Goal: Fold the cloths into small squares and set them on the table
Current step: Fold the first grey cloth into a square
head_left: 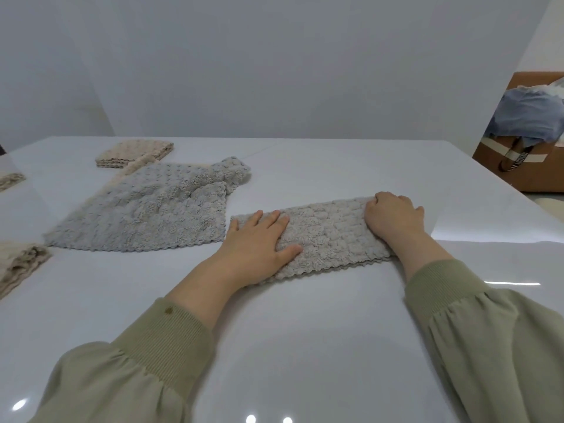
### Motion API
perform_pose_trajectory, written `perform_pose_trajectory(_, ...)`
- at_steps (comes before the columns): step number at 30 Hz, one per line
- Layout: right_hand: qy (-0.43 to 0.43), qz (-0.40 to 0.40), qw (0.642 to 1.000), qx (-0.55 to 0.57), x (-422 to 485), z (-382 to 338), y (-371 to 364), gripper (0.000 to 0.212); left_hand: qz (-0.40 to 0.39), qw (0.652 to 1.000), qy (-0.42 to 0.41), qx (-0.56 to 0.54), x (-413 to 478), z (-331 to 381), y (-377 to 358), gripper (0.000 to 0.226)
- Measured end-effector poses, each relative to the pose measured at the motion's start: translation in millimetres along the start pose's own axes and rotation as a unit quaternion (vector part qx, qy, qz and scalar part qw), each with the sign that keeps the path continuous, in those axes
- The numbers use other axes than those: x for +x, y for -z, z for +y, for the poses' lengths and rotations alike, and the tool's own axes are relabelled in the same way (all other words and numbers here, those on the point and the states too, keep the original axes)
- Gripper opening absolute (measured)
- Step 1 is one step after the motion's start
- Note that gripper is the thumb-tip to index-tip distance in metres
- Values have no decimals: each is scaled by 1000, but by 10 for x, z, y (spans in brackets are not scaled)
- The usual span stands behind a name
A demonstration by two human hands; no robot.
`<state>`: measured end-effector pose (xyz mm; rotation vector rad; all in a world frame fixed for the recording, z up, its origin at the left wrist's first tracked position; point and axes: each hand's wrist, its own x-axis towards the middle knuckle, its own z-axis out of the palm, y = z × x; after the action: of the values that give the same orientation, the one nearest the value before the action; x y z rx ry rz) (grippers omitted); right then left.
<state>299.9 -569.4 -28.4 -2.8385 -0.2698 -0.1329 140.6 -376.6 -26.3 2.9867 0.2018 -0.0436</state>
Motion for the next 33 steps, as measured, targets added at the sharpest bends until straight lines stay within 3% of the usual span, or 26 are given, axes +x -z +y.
perform_pose_trajectory(4,26,49,998,-32,4,8,-42,42,101,995,2,-4,52,-175,100,56)
perform_pose_trajectory(6,38,64,997,-34,6,7,-52,41,145,988,43,-11,68,-276,143,47)
perform_pose_trajectory(9,37,58,997,-33,10,4,-63,38,175,979,101,-27,93,-383,154,36)
perform_pose_trajectory(18,36,61,997,-17,25,15,-71,34,240,953,135,-124,112,-374,141,17)
perform_pose_trajectory(22,34,65,997,-14,28,24,-76,33,294,923,143,-203,94,-354,174,14)
perform_pose_trajectory(28,30,65,997,-14,28,24,-82,33,263,950,141,-95,113,-385,149,13)
perform_pose_trajectory(33,23,63,998,-15,31,22,-83,32,296,945,137,-38,110,-352,160,15)
